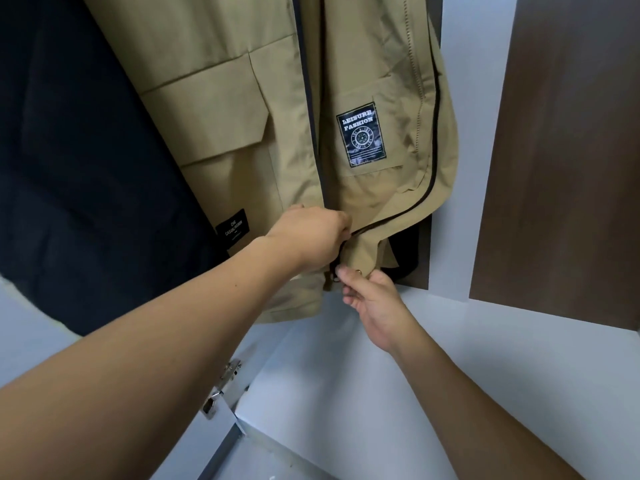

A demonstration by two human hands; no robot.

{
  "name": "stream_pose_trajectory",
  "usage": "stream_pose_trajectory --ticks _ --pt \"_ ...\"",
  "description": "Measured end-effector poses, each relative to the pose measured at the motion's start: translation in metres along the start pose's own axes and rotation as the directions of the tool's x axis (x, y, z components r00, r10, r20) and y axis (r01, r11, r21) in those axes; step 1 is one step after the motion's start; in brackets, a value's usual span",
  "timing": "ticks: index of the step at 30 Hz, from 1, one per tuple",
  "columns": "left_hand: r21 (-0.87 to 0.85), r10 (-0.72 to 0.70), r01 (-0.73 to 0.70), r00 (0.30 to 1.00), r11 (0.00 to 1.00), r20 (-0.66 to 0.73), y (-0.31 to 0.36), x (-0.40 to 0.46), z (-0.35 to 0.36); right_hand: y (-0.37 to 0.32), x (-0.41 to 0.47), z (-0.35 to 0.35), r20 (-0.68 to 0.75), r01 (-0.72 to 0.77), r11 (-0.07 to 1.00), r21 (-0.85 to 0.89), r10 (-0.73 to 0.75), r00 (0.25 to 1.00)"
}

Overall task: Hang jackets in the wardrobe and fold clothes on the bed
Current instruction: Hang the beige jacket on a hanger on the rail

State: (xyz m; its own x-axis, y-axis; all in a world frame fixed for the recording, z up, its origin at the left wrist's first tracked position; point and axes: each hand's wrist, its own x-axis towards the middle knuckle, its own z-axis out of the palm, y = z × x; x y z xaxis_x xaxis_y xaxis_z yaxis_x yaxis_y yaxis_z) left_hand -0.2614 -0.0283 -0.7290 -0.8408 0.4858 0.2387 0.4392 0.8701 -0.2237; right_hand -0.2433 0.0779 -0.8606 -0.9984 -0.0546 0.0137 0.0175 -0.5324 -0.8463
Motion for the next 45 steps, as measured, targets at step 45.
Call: stream_pose_trajectory --ticks 45 --pt "0.193 0.024 0.001 0.992 0.981 -0.124 -0.019 0.03 -0.053 -0.091 -0.017 -0.013 -0.17 -0.383 0.596 -0.706 0.383 0.908"
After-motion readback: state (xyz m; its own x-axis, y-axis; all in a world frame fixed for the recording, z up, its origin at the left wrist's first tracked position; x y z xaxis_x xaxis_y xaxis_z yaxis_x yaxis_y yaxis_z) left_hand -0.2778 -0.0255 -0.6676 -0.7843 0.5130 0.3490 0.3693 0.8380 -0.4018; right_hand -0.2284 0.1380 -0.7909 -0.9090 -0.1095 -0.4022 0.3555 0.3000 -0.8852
